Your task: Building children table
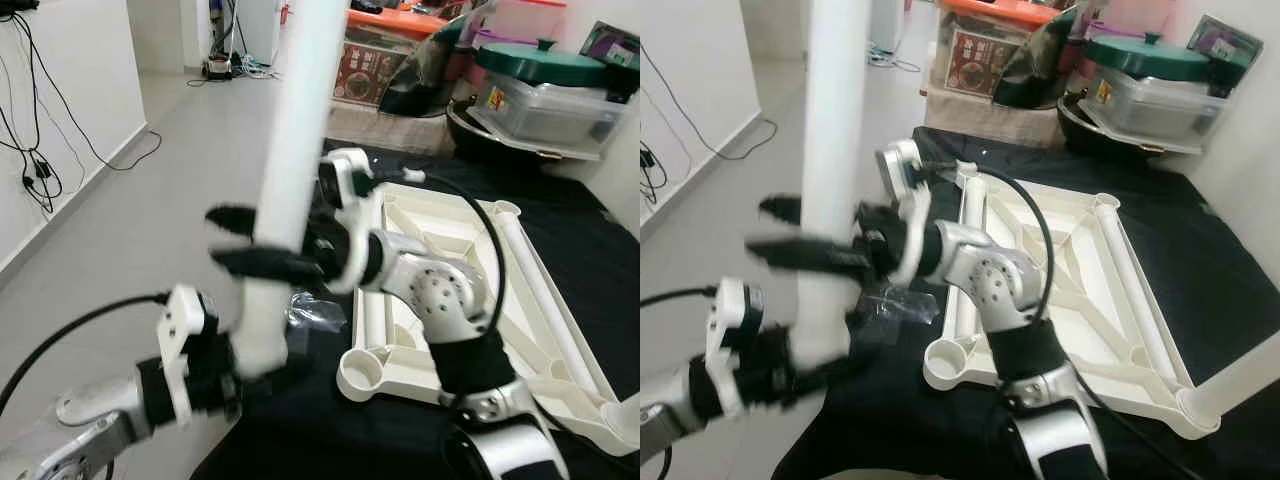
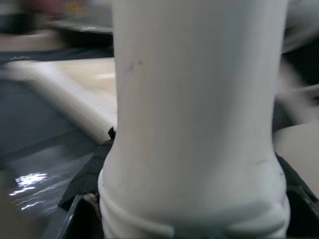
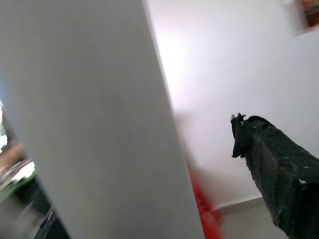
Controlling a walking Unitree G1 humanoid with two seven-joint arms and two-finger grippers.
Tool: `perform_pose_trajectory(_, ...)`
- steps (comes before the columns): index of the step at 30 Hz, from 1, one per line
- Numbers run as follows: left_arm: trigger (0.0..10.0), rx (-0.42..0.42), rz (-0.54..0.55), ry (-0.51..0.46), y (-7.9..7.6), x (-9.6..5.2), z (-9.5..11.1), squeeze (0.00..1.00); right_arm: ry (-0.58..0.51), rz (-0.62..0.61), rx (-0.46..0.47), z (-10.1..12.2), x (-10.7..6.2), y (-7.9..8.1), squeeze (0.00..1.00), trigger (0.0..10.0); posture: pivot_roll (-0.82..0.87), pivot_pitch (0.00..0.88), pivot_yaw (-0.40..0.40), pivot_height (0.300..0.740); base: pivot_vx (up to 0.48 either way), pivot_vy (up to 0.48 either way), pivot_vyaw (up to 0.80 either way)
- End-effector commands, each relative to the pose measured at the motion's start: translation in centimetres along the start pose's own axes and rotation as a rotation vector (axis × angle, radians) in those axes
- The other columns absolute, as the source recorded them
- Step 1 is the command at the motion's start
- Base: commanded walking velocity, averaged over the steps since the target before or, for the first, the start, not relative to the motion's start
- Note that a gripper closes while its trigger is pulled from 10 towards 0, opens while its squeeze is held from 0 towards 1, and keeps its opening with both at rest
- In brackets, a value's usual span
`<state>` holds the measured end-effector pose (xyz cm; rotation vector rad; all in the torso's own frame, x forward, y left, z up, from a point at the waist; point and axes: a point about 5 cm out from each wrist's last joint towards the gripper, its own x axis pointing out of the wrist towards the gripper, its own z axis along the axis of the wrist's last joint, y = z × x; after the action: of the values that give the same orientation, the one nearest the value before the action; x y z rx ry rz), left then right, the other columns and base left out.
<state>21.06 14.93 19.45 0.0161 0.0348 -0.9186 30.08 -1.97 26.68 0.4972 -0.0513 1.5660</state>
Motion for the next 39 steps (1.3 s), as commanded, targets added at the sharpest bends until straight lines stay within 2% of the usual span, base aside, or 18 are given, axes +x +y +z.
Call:
perform_pose_trajectory(1, 1.6, 0.053, 0.073, 0.081, 0.7, 0.4, -0.8, 0.00, -0.014, -0.100, -0.006, 0.2, 0.6, -0.7, 0.00, 10.0, 0.15, 0.000, -0.135, 0.740, 0.000, 0.000, 0.00)
perform_pose_trajectory(2, 4.1, 0.085, 0.219, 0.102, 2.1, 0.7, -0.9, 0.00, -0.048, -0.193, 0.009, 0.2, 0.6, -1.4, 0.00, 10.0, 0.14, 0.000, -0.134, 0.740, 0.000, 0.000, 0.00)
perform_pose_trajectory(4, 4.1, 0.085, 0.219, 0.102, 2.1, 0.7, -0.9, 0.00, -0.048, -0.193, 0.009, 0.2, 0.6, -1.4, 0.00, 10.0, 0.14, 0.000, -0.134, 0.740, 0.000, 0.000, 0.00)
perform_pose_trajectory(5, 10.0, 0.122, 0.358, 0.116, 3.3, 1.1, -0.9, 0.00, -0.083, -0.266, 0.031, 0.1, 0.5, -1.9, 0.00, 10.0, 0.14, 0.000, -0.137, 0.740, 0.000, 0.000, 0.00)
perform_pose_trajectory(8, 10.0, 0.232, 0.646, 0.186, 5.6, 2.3, -1.3, 0.00, -0.144, -0.374, 0.100, -0.2, 0.8, -2.5, 0.00, 10.0, 0.15, 0.000, -0.140, 0.740, 0.000, 0.000, 0.00)
perform_pose_trajectory(13, 10.0, 0.284, 0.750, 0.222, 6.5, 2.9, -1.7, 0.00, -0.173, -0.409, 0.148, -0.4, 1.1, -2.7, 0.00, 10.0, 0.15, 0.000, -0.142, 0.740, 0.000, 0.000, 0.00)
perform_pose_trajectory(15, 10.0, 0.329, 0.818, 0.230, 7.0, 4.3, -1.5, 0.00, -0.191, -0.463, 0.198, -1.1, 1.6, -3.0, 0.00, 10.0, 0.15, 0.000, -0.142, 0.740, 0.000, 0.000, 0.00)
perform_pose_trajectory(16, 10.0, 0.329, 0.818, 0.230, 7.0, 4.3, -1.5, 0.00, -0.191, -0.463, 0.198, -1.1, 1.6, -3.0, 0.00, 10.0, 0.15, 0.000, -0.142, 0.740, 0.000, 0.000, 0.00)
perform_pose_trajectory(18, 10.0, 0.385, 0.819, 0.259, 7.0, 6.3, -1.7, 0.00, -0.223, -0.564, 0.237, -1.7, 1.8, -3.6, 0.00, 10.0, 0.14, 0.000, -0.137, 0.740, 0.000, 0.000, 0.00)
perform_pose_trajectory(20, 10.0, 0.411, 0.807, 0.278, 6.8, 7.0, -1.8, 0.00, -0.234, -0.608, 0.246, -1.8, 1.9, -3.9, 0.00, 10.0, 0.14, 0.000, -0.137, 0.740, 0.000, 0.000, 0.00)
perform_pose_trajectory(23, 10.0, 0.439, 0.797, 0.297, 6.6, 7.5, -2.1, 0.00, -0.240, -0.648, 0.256, -2.0, 1.9, -4.2, 0.00, 10.0, 0.14, 0.000, -0.132, 0.740, 0.000, 0.000, 0.00)
perform_pose_trajectory(26, 10.0, 0.525, 0.772, 0.341, 6.0, 8.6, -2.7, 0.00, -0.249, -0.712, 0.266, -2.3, 1.9, -4.6, 0.00, 10.0, 0.14, 0.000, -0.126, 0.740, 0.000, 0.000, 0.00)
perform_pose_trajectory(28, 10.0, 0.525, 0.772, 0.341, 6.0, 8.6, -2.7, 0.00, -0.249, -0.712, 0.266, -2.3, 1.9, -4.6, 0.00, 10.0, 0.14, 0.000, -0.126, 0.740, 0.000, 0.000, 0.00)
perform_pose_trajectory(30, 10.0, 0.606, 0.749, 0.371, 5.4, 9.4, -3.4, 0.00, -0.255, -0.784, 0.271, -2.5, 1.9, -5.1, 0.00, 10.0, 0.14, 0.000, -0.131, 0.740, 0.000, 0.000, 0.00)
perform_pose_trajectory(33, 10.0, 0.629, 0.744, 0.376, 5.2, 9.7, -3.6, 0.00, -0.257, -0.813, 0.274, -2.5, 1.8, -5.3, 0.00, 10.0, 0.14, 0.000, -0.131, 0.740, 0.000, 0.000, 0.00)
perform_pose_trajectory(35, 10.0, 0.644, 0.737, 0.384, 4.6, 10.2, -4.1, 0.00, -0.287, -0.889, 0.339, -2.5, 1.4, -6.1, 0.00, 10.0, 0.14, 0.000, -0.136, 0.740, 0.000, 0.000, 0.00)
perform_pose_trajectory(36, 10.0, 0.647, 0.733, 0.389, 4.5, 10.4, -4.3, 0.00, -0.298, -0.903, 0.363, -2.4, 1.3, -6.3, 0.00, 7.8, 0.14, 0.000, -0.136, 0.740, 0.000, 0.000, 0.00)
perform_pose_trajectory(39, 10.0, 0.646, 0.729, 0.391, 4.4, 10.6, -4.4, 0.00, -0.308, -0.912, 0.388, -2.4, 1.3, -6.4, 0.00, 7.8, 0.14, 0.000, -0.136, 0.740, 0.000, 0.000, 0.00)
